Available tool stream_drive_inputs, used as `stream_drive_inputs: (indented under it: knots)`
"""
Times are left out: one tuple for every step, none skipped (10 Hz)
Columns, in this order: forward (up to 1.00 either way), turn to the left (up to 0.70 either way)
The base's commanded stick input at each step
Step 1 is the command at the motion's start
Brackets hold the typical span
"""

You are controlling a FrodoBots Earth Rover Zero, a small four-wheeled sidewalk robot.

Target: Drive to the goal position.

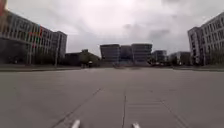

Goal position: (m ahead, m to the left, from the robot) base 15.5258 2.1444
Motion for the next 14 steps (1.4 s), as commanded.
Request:
stream_drive_inputs:
  knots:
    - [0.85, 0.0]
    - [0.85, 0.0]
    - [0.85, 0.0]
    - [0.85, 0.0]
    - [0.85, 0.0]
    - [0.85, 0.0]
    - [0.85, 0.0]
    - [0.85, 0.0]
    - [0.85, 0.0]
    - [0.85, 0.0]
    - [0.85, 0.0]
    - [0.85, 0.0]
    - [0.85, 0.0]
    - [0.85, 0.0]
